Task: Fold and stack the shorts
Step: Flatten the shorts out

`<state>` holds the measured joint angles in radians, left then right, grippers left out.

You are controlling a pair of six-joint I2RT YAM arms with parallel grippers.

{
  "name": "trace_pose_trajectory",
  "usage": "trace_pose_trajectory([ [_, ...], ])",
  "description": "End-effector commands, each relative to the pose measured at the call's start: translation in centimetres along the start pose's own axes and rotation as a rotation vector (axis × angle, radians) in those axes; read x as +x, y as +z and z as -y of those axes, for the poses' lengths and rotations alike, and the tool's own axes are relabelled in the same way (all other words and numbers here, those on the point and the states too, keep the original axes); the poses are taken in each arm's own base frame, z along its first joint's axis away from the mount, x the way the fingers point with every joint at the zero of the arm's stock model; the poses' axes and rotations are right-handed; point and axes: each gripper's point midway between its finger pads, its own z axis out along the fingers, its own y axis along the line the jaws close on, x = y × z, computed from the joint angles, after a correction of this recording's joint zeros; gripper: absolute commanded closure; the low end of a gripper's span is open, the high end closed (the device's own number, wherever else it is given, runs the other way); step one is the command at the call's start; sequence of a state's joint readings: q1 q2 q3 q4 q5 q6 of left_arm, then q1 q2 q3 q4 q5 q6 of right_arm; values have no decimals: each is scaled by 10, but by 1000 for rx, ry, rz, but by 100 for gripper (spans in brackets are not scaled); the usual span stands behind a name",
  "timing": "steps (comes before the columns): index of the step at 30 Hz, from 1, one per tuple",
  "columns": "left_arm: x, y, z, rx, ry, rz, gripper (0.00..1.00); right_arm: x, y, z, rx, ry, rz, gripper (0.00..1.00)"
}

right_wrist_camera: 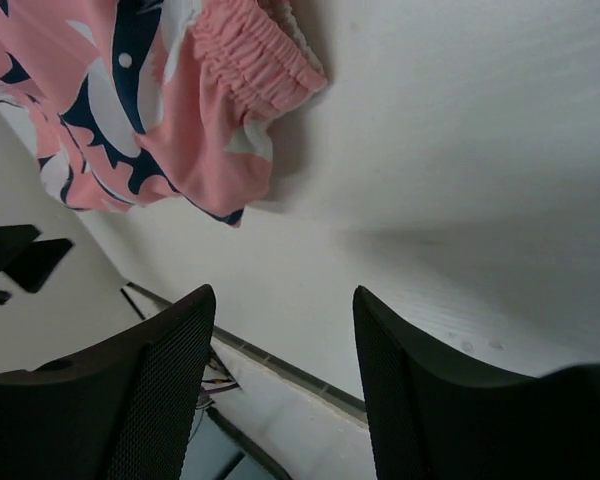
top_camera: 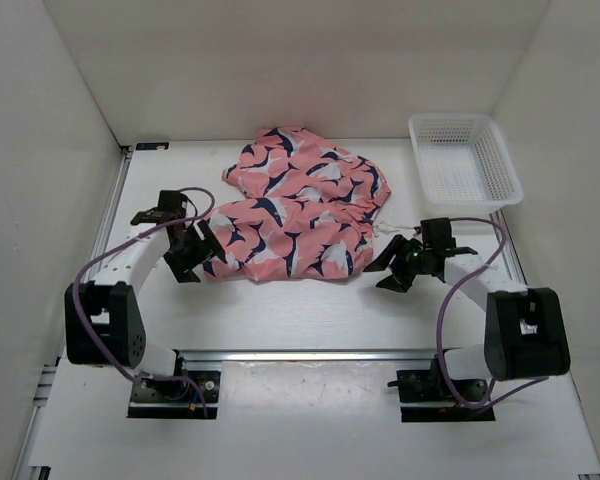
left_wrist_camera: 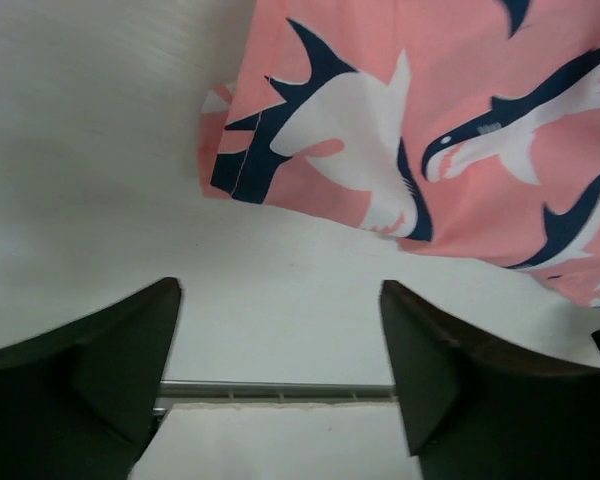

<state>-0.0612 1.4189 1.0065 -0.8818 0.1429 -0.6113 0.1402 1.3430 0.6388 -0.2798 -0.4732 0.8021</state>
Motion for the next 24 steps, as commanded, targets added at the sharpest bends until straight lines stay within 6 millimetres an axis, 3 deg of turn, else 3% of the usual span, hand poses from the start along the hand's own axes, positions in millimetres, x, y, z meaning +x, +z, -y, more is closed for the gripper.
trace_pose_trajectory([
  [1, -2, 5, 23, 129, 1, -18, 5, -10, 3, -29, -143, -13, -13, 36],
  [2, -4, 12, 19, 118, -2, -28, 1, -11, 9, -26, -137, -8, -18, 35],
  [8, -6, 48, 9, 56, -29, -97, 2, -22, 32, -22, -133, 40, -53, 32],
  [12, -18, 60, 10, 31, -19, -92, 28, -35, 42, -25, -143, 79, -23, 34],
  [13, -19, 60, 8, 22, -18, -86, 48, -38, 47, -22, -128, 88, -24, 36],
  [15, -24, 59, 10, 21, -16, -71, 70, -41, 53, -29, -127, 74, -18, 43],
  [16, -29, 57, 10, 25, -22, -59, 90, -45, 56, -35, -126, 73, -9, 46],
  [18, -36, 54, 14, 36, -8, -43, 90, -55, 60, -38, -99, 59, 34, 67],
  [19, -38, 51, 15, 43, -17, -45, 90, -62, 58, -49, -106, 29, 53, 77],
  [20, -42, 49, 18, 50, -14, -33, 90, -69, 59, -53, -103, 18, 65, 98],
  [21, -51, 41, 20, 54, -13, -20, 90, -72, 61, -50, -65, 27, 61, 100],
  [22, -56, 33, 24, 64, -9, -4, 90, -87, 53, -74, -98, -24, 90, 100],
  [24, -74, 14, 28, 60, -9, 64, 90, -103, 45, -86, -88, -49, 117, 100],
])
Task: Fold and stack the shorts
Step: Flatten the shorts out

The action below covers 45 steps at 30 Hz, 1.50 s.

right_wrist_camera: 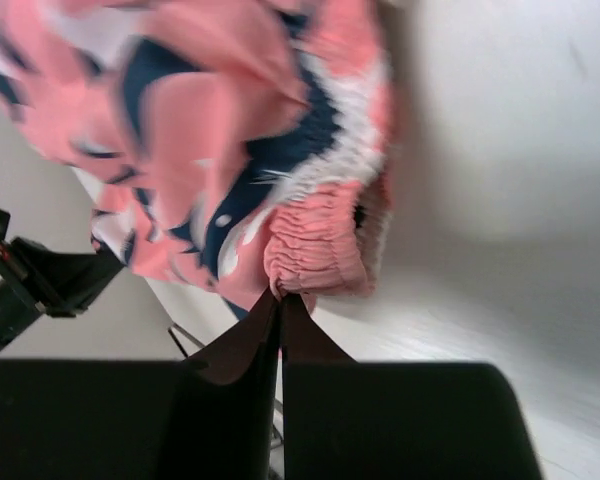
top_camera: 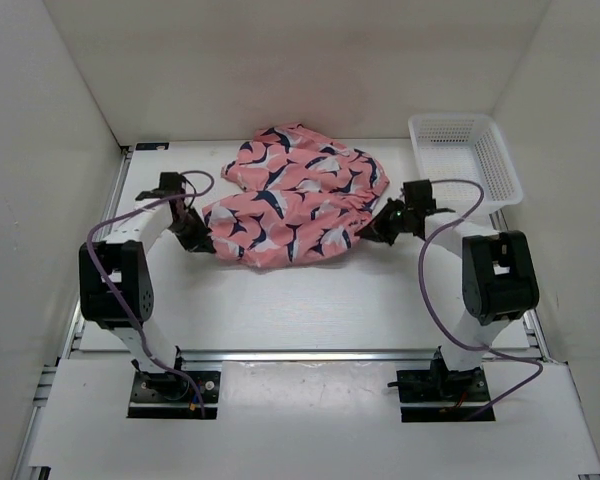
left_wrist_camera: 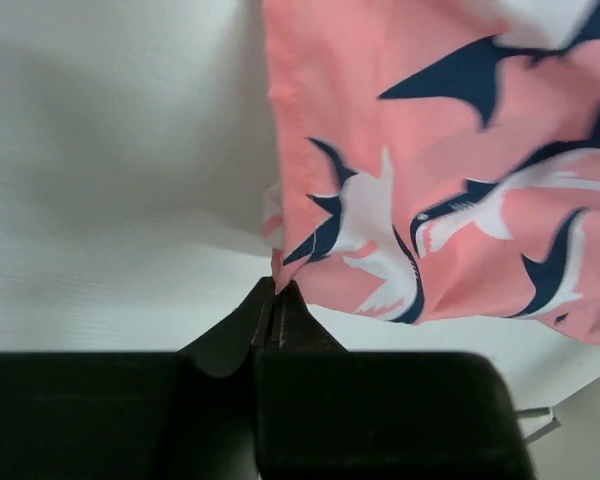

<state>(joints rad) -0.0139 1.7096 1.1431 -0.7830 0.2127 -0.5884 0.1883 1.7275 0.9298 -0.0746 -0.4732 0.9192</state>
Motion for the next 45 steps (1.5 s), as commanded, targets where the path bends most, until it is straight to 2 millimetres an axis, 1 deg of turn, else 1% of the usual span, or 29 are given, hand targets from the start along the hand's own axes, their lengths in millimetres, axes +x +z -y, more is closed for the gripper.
trace_pose_trajectory([
  [1, -46, -63, 23, 56, 27, 204, 90, -44, -24, -48, -7, -121, 125, 100],
  [3, -57, -89, 31, 78, 29, 265, 90, -59, -47, -67, -5, -177, 193, 100],
  [4, -70, -114, 39, 110, 28, 327, 90, -60, -56, -66, 35, -190, 204, 100],
  [6, -70, -134, 39, 112, 34, 341, 90, -66, -81, -82, 56, -275, 275, 100],
  [7, -76, -149, 39, 122, 36, 375, 90, -67, -89, -76, 96, -277, 301, 100],
  [8, -75, -153, 35, 119, 25, 381, 90, -61, -91, -64, 128, -280, 299, 100],
  [9, -72, -158, 34, 119, 37, 386, 90, -57, -103, -65, 123, -289, 333, 100],
  [10, -65, -159, 25, 107, 26, 390, 90, -46, -108, -45, 159, -279, 344, 100],
  [12, -50, -151, 12, 83, 18, 371, 90, -29, -109, -20, 191, -255, 330, 100],
  [13, -28, -137, -5, 52, -17, 334, 90, -17, -115, -13, 189, -248, 340, 100],
  [14, -18, -128, -13, 46, -32, 320, 90, 5, -104, 18, 232, -219, 288, 100],
  [15, -6, -118, -21, 38, -57, 301, 90, 16, -101, 32, 255, -216, 272, 100],
  [16, 18, -98, -34, 32, -80, 250, 86, 24, -103, 37, 244, -216, 274, 96],
  [17, 29, -90, -35, 54, -90, 220, 78, 41, -96, 59, 277, -199, 235, 86],
  [18, 38, -84, -42, 43, -95, 200, 72, 45, -96, 66, 285, -196, 228, 75],
  [19, 43, -80, -43, 49, -104, 191, 52, 48, -97, 69, 283, -197, 230, 57],
  [20, 48, -78, -39, 64, -83, 182, 39, 49, -98, 72, 297, -193, 229, 47],
  [21, 51, -79, -35, 71, -67, 184, 33, 49, -101, 73, 306, -193, 236, 34],
  [23, 52, -84, -29, 89, -64, 184, 17, 47, -108, 72, 329, -190, 248, 29],
  [25, 52, -86, -28, 96, -80, 191, 17, 38, -117, 68, 355, -207, 290, 29],
  [28, 65, -74, -42, 57, -195, 171, 20, 36, -124, 64, 336, -192, 318, 29],
  [29, 76, -65, -48, 51, -265, 156, 20, 41, -123, 64, 315, -166, 303, 29],
  [32, 89, -51, -62, 20, -361, 153, 20, 51, -121, 70, 276, -113, 271, 28],
  [34, 85, -48, -63, 21, -359, 170, 19, 60, -119, 77, 244, -92, 243, 28],
  [37, 85, -33, -67, -10, -368, 136, 17, 69, -117, 86, 229, -60, 223, 27],
  [39, 83, -22, -66, -24, -363, 116, 17, 73, -112, 82, 182, -52, 199, 27],
  [41, 80, -16, -66, -29, -365, 110, 17, 77, -105, 87, 172, -8, 178, 27],
  [43, 78, -5, -62, -32, -355, 98, 24, 77, -98, 84, 134, 12, 167, 27],
  [45, 78, 4, -57, -44, -339, 86, 40, 75, -89, 86, 130, 39, 158, 27],
])
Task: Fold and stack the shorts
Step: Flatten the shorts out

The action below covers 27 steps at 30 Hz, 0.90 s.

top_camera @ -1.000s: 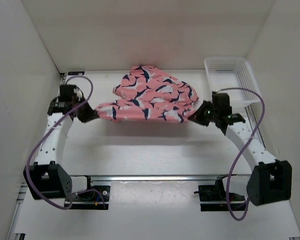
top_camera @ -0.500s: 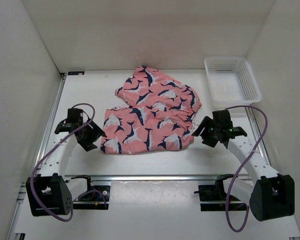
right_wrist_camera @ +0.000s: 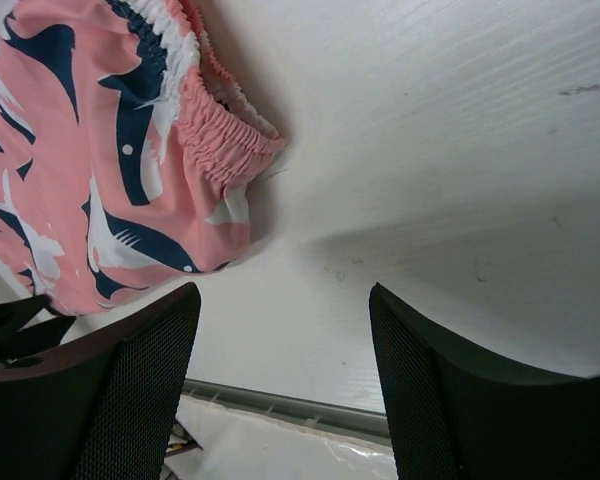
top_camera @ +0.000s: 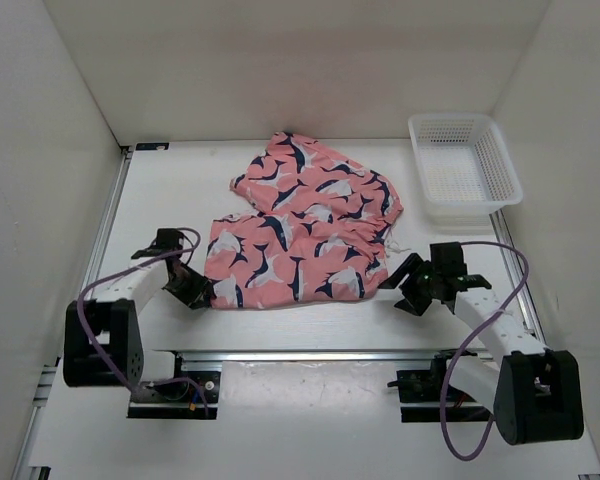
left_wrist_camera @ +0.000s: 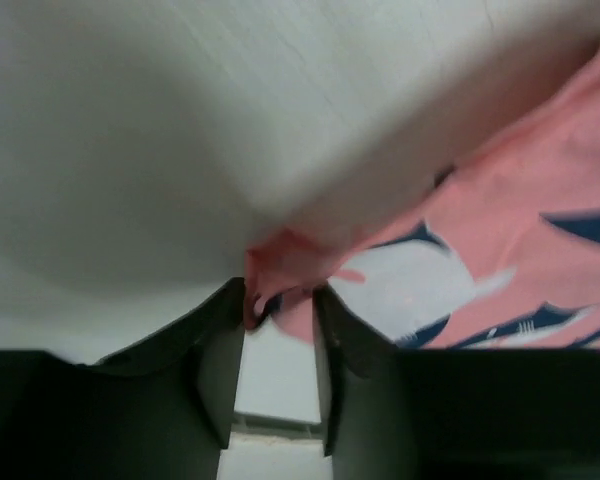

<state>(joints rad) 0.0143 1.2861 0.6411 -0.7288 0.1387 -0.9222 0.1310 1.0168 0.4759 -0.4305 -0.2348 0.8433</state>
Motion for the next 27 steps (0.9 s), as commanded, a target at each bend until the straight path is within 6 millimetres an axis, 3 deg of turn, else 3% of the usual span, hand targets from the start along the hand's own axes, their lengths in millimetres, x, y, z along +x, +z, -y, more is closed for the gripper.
trace_pose_trajectory([
  [1, -9, 14, 19, 5, 31, 29, 62, -8, 11, -25, -122, 52, -3, 28],
  [4, -13, 22, 30, -25, 68, 16, 90, -12, 23, -25, -115, 68, -10, 29],
  [9, -21, 16, 42, 7, 82, 39, 90, -23, 41, -30, -114, 82, 12, 36],
  [11, -28, 4, 55, 53, 97, 72, 90, -26, 51, -28, -80, 82, 6, 49],
  [12, -30, 1, 59, 64, 114, 80, 90, -36, 51, -36, -78, 67, 28, 57],
  [13, -33, -5, 67, 93, 128, 89, 90, -47, 52, -37, -54, 54, 65, 80],
  [14, -45, -19, 83, 139, 125, 127, 90, -50, 51, -34, -13, 48, 64, 91],
  [15, -48, -26, 87, 145, 149, 135, 90, -72, 41, -51, -29, 7, 112, 100],
  [17, -65, -54, 108, 186, 153, 196, 90, -85, 25, -57, 8, -25, 143, 100],
  [19, -71, -70, 100, 117, 168, 221, 90, -104, 3, -73, -3, -89, 227, 100],
  [21, -74, -84, 103, 121, 179, 238, 90, -101, -5, -66, 24, -107, 231, 100],
  [24, -66, -84, 93, 113, 178, 232, 90, -85, -8, -44, 72, -97, 214, 100],
  [25, -66, -79, 87, 92, 176, 232, 90, -69, -2, -24, 102, -76, 185, 100],
  [27, -59, -61, 74, 44, 180, 205, 90, -54, 5, -5, 127, -44, 161, 100],
])
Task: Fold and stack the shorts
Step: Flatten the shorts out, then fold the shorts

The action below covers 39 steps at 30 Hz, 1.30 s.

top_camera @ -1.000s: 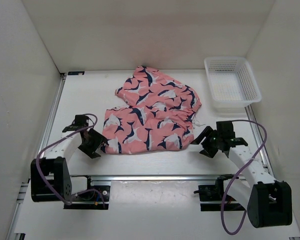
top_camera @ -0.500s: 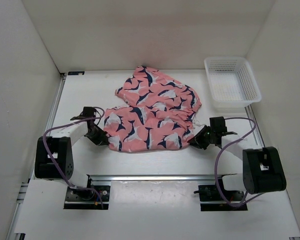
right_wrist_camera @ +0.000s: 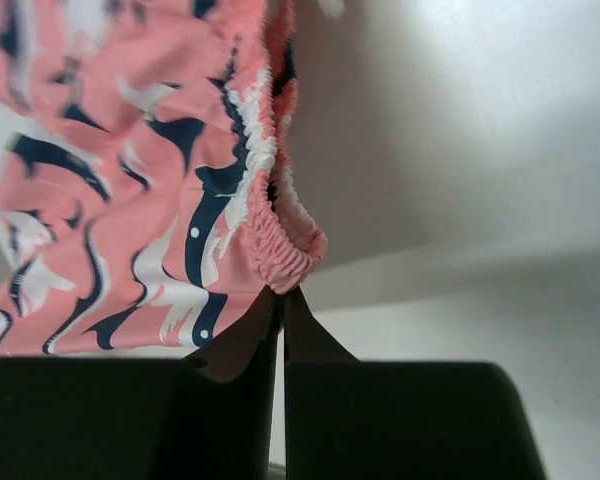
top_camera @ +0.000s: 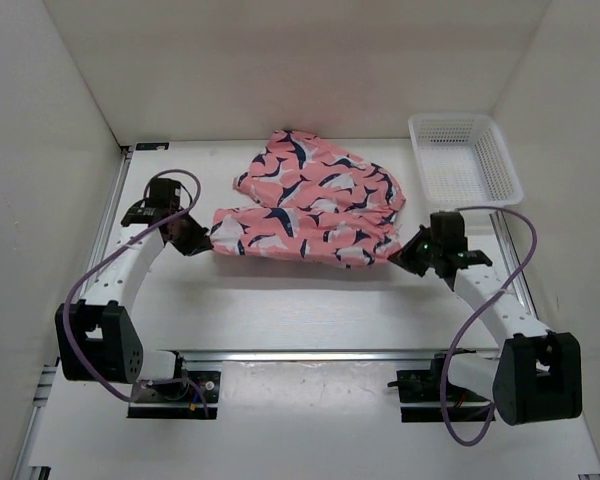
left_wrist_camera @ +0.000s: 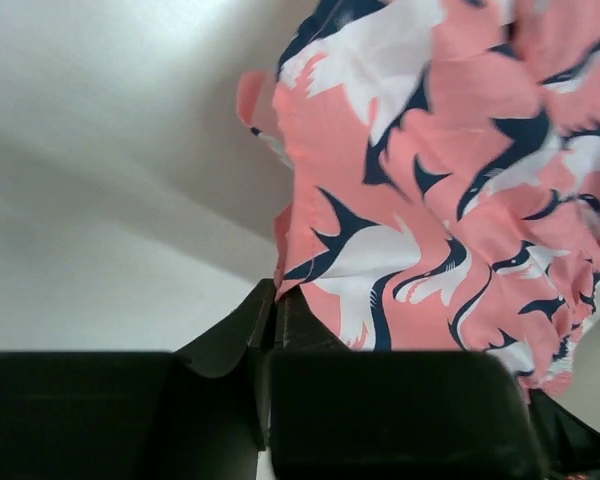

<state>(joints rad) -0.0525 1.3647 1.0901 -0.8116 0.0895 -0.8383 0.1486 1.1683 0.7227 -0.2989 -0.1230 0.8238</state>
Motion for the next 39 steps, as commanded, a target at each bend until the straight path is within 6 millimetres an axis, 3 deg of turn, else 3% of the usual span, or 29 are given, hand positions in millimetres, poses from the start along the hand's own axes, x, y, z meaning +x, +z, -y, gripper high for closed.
trace_pose_trajectory([
  [1, 12, 17, -46, -174, 27, -24, 83, 43, 5, 74, 224, 37, -83, 99],
  [2, 22, 26, -47, -165, 42, -81, 73, 57, 7, 86, 240, 54, -113, 97],
  [4, 31, 44, -49, -189, 102, -167, 69, 60, 9, 84, 220, 66, -120, 89],
  [5, 34, 48, -51, -194, 108, -189, 62, 61, 10, 86, 226, 59, -127, 82],
  [6, 31, 47, -47, -185, 109, -180, 57, 58, 10, 83, 219, 57, -121, 70],
  [8, 28, 40, -43, -162, 121, -158, 45, 56, 6, 80, 224, 31, -130, 56],
  [9, 25, 36, -45, -170, 125, -130, 23, 51, 3, 77, 220, 28, -113, 44],
  [12, 32, 17, -54, -169, 127, -115, 20, 48, -5, 75, 221, 14, -97, 32],
  [15, 51, 6, -70, -181, 124, -130, 20, 44, -10, 76, 233, -1, -78, 29],
  [18, 85, 2, -81, -157, 108, -196, 20, 46, -16, 79, 245, -9, -79, 24],
  [20, 109, 7, -73, -113, 133, -258, 20, 44, -20, 79, 243, -12, -64, 21],
  [23, 126, 16, -63, -100, 146, -290, 18, 45, -22, 76, 222, 4, -62, 20],
  [24, 132, 24, -67, -125, 143, -312, 18, 42, -21, 74, 195, 24, -47, 20],
  [25, 135, 29, -71, -137, 142, -320, 18, 54, -20, 73, 164, 51, -84, 20],
  [29, 138, 49, -79, -178, 131, -335, 5, 60, -17, 74, 132, 115, -92, 19],
  [31, 139, 60, -76, -169, 151, -335, 5, 60, -14, 72, 110, 111, -86, 20],
  [33, 141, 65, -80, -186, 149, -348, 11, 64, -11, 77, 119, 125, -94, 23],
  [36, 140, 68, -73, -182, 161, -350, 42, 71, -3, 81, 108, 152, -110, 25],
  [37, 139, 68, -70, -181, 179, -335, 55, 71, -1, 79, 101, 162, -115, 26],
  [38, 135, 68, -66, -178, 181, -321, 80, 76, 4, 85, 112, 178, -123, 26],
  [39, 135, 68, -66, -178, 181, -321, 90, 75, 6, 84, 109, 177, -121, 30],
])
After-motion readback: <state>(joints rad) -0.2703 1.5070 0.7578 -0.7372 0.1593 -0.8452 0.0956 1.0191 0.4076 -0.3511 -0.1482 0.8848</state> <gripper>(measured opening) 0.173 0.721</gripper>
